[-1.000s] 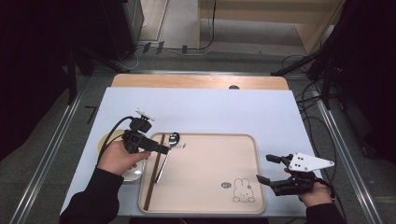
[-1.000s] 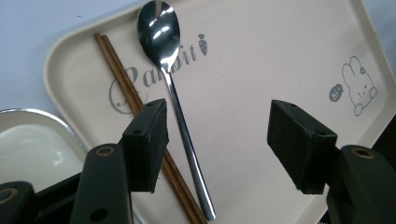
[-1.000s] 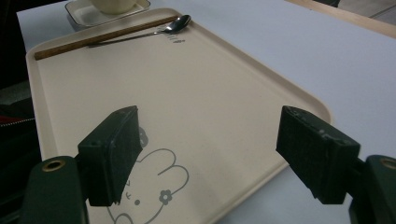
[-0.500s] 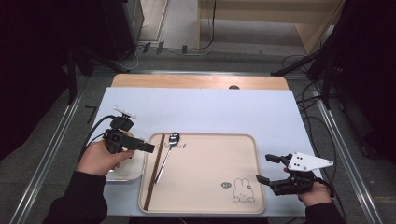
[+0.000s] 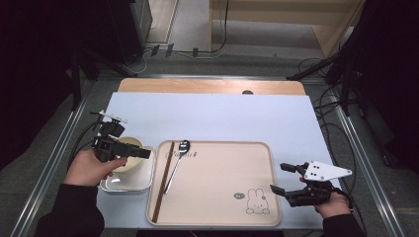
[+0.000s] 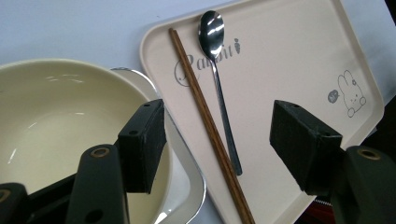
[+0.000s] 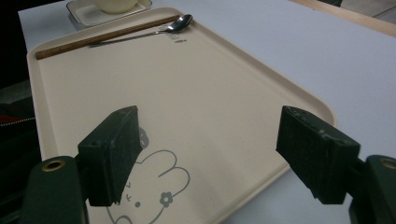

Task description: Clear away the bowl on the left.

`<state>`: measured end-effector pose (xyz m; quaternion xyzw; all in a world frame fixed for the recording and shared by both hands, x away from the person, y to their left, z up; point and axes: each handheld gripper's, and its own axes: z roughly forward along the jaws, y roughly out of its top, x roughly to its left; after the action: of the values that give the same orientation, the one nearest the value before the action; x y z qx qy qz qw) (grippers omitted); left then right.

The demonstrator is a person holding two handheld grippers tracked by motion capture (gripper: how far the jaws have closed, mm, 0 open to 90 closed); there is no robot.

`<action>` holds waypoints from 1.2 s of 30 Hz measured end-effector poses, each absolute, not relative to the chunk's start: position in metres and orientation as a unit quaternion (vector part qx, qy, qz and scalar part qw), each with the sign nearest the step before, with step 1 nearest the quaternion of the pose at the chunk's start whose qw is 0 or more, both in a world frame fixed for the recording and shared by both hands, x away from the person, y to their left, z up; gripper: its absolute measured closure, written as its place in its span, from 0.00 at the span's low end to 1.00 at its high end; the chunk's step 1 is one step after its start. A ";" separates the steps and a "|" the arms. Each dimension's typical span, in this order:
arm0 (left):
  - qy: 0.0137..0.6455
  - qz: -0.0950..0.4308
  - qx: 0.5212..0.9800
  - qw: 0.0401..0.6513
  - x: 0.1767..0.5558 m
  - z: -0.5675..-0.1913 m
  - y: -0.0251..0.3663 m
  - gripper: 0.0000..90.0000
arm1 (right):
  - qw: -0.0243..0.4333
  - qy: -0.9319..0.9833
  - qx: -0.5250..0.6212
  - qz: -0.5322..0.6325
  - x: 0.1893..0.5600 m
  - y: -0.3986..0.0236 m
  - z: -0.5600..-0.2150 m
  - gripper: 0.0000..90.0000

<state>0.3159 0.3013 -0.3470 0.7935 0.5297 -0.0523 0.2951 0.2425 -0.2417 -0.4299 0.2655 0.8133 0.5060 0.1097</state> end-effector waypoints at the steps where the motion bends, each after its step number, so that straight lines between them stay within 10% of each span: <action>1: 0.532 -0.052 0.792 0.296 0.315 -0.347 0.304 0.41 | 0.110 0.814 0.265 0.506 0.242 -0.242 -0.430 0.25; 36: 0.578 -0.029 0.757 0.305 0.308 -0.346 0.360 0.40 | 0.102 0.817 0.263 0.503 0.249 -0.236 -0.433 0.25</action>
<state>0.3080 0.3605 -0.3464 0.7567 0.5776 -0.0293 0.3049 0.2490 -0.2365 -0.4329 0.2630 0.8169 0.5031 0.1018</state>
